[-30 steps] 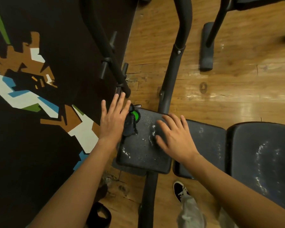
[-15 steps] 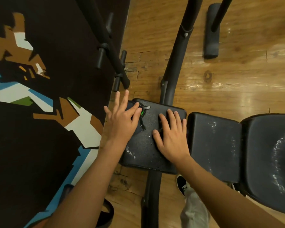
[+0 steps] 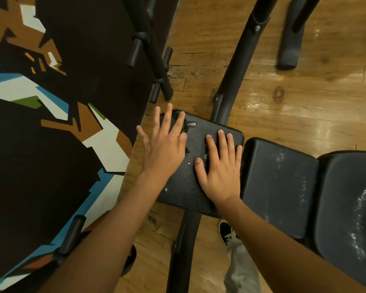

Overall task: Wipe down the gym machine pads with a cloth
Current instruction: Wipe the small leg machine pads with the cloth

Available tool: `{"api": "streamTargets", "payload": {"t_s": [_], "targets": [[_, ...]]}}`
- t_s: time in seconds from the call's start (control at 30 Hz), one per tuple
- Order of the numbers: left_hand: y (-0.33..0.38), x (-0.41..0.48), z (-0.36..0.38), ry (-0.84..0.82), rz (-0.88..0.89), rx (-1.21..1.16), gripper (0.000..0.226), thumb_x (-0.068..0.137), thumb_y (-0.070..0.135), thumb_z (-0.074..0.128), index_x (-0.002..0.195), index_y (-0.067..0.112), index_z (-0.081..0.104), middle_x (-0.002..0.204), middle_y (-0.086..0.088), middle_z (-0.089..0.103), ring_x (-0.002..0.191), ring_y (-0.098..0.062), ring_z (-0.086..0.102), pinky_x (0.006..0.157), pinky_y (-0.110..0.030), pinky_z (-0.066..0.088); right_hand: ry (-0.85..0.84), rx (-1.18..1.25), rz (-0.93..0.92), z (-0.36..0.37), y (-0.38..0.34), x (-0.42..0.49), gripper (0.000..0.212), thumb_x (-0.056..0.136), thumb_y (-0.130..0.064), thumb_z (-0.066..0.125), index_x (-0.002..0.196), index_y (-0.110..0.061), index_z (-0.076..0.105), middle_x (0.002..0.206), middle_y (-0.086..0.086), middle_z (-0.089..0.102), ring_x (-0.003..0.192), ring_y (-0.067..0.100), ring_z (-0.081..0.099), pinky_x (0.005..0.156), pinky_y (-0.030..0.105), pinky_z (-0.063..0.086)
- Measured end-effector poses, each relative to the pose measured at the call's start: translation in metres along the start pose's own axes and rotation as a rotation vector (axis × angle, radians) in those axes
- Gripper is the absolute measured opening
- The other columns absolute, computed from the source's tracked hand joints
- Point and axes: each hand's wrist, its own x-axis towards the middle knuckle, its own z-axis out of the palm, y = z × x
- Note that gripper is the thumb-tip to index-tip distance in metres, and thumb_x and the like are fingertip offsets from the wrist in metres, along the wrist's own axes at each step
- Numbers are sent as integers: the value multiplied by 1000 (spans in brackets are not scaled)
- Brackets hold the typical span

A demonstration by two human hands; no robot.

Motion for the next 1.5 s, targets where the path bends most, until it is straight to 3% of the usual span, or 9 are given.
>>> {"api": "streamTargets", "payload": {"t_s": [0.23,0.47,0.63,0.8,1.07,1.33,1.5], "targets": [[-4,19,-6,-16,68,16,57,107,24,36,162,27,18,171,2,8,158,-20,-1,117,-75,4,5,-2,-8,1,1,0,65,101,-51,40,157,-19,37,168,13,24,158,32,10,124,61,11],[-12,45,-12,-37,95,-54,55,108,30,30,162,29,18,170,5,13,157,-15,4,119,-68,-5,7,-24,-16,4,3,-1,65,102,-51,40,158,-20,34,169,12,22,158,33,9,125,59,8],[-22,17,-10,-70,90,-128,64,106,40,37,163,30,8,171,6,5,157,-14,0,120,-64,-4,14,-25,-12,3,2,-2,65,102,-52,41,158,-20,34,169,11,21,158,31,8,126,58,8],[-25,-16,-5,-73,12,-224,59,108,36,31,162,32,7,170,10,3,156,-11,0,121,-61,-4,27,-19,-16,2,1,-3,66,101,-52,40,158,-18,36,168,12,23,158,32,10,125,58,9],[-21,23,-9,-71,50,-226,55,110,32,27,163,32,11,170,9,6,156,-10,-1,121,-63,-6,44,-33,-16,4,1,-1,66,100,-53,40,157,-19,38,168,12,24,158,31,11,126,57,8],[-29,-51,0,-70,-66,-285,57,110,32,28,162,32,3,170,11,1,155,-8,-2,121,-55,-9,37,-24,-16,4,2,-2,66,101,-53,39,157,-19,36,168,12,23,157,32,11,126,58,9],[-28,-6,-4,-72,-13,-292,55,111,32,26,163,31,7,170,9,5,156,-8,-1,121,-59,-9,35,-27,-16,5,2,-2,66,101,-54,37,158,-20,36,168,11,22,157,32,10,126,57,8]]}}
